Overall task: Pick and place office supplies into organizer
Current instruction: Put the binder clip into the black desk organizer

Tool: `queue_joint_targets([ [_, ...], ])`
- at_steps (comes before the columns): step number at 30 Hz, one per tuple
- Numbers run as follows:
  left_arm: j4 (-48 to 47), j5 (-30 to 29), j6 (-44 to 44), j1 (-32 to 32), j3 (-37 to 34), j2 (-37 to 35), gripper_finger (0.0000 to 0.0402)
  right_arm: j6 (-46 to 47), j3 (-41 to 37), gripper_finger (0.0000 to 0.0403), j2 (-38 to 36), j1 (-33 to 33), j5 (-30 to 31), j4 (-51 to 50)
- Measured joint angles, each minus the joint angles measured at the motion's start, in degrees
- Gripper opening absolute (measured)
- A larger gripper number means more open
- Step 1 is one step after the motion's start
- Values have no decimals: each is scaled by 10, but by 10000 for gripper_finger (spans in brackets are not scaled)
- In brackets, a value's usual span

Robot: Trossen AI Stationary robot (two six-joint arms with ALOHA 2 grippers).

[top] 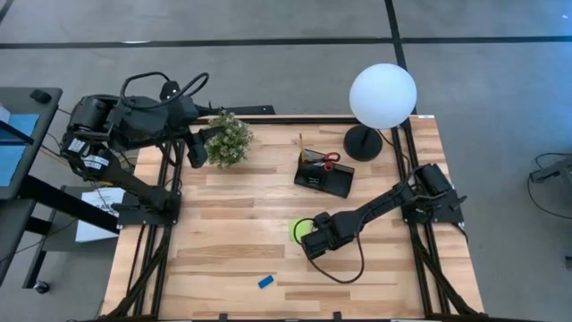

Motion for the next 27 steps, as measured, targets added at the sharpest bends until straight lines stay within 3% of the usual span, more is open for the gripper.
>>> queue_joint_targets([
  [27, -4, -1, 3, 0, 0, 0, 194, -9, -1, 224, 2, -3, 22, 10],
])
